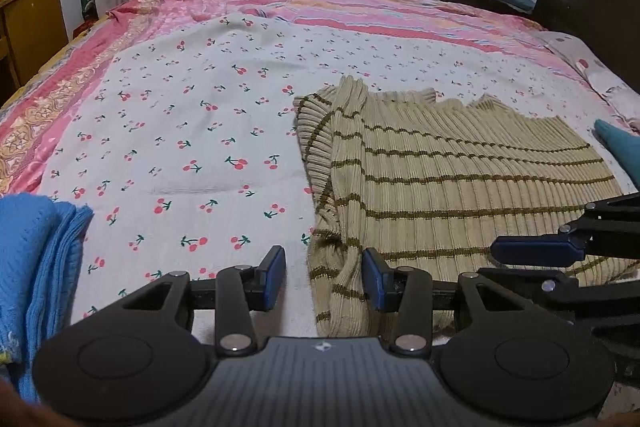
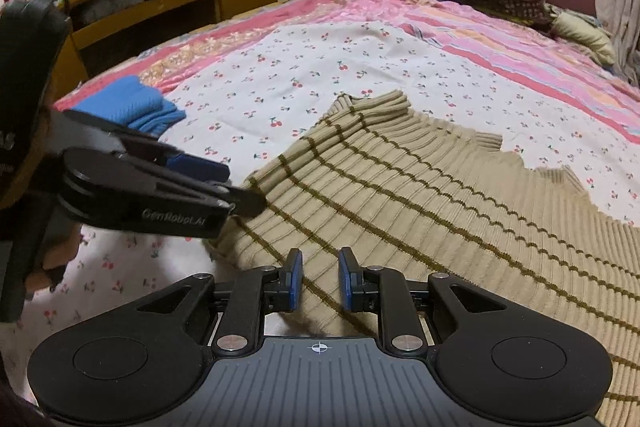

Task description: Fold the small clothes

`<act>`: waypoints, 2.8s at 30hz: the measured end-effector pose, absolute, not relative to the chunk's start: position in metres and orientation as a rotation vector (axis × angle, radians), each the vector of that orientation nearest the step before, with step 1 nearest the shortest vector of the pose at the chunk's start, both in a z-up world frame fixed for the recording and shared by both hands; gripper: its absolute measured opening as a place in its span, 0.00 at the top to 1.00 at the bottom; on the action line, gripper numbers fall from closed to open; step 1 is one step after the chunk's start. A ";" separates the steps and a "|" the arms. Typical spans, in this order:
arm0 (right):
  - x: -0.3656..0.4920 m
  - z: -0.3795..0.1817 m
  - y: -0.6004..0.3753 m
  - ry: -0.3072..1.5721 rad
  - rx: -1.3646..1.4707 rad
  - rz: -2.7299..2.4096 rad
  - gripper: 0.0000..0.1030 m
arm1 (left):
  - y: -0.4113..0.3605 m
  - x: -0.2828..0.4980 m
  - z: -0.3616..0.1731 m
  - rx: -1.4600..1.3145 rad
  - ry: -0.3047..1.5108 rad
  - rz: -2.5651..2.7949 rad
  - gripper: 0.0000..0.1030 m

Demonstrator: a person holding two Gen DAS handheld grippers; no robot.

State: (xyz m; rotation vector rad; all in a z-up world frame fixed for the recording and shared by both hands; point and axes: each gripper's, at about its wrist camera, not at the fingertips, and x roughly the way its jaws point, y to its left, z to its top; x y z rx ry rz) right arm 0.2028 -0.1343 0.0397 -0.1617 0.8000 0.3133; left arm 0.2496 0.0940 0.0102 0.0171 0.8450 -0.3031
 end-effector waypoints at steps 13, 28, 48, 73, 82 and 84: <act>0.201 0.030 -0.136 0.801 -0.187 0.315 0.74 | 0.089 0.269 0.010 -0.035 0.846 -0.321 0.53; 0.199 0.025 -0.111 0.756 -0.240 0.362 0.68 | 0.090 0.304 0.005 -0.137 0.868 -0.320 0.49; 0.197 0.011 -0.070 0.705 -0.348 0.423 0.62 | 0.084 0.315 0.003 -0.116 0.857 -0.305 0.41; 0.215 0.013 -0.090 0.723 -0.235 0.371 0.91 | 0.071 0.316 0.007 -0.044 0.819 -0.321 0.71; 0.209 0.030 -0.112 0.681 -0.143 0.347 0.94 | 0.079 0.316 0.022 -0.175 0.830 -0.339 0.81; 0.205 0.038 -0.120 0.661 -0.120 0.338 0.94 | 0.076 0.316 0.028 -0.193 0.826 -0.349 0.81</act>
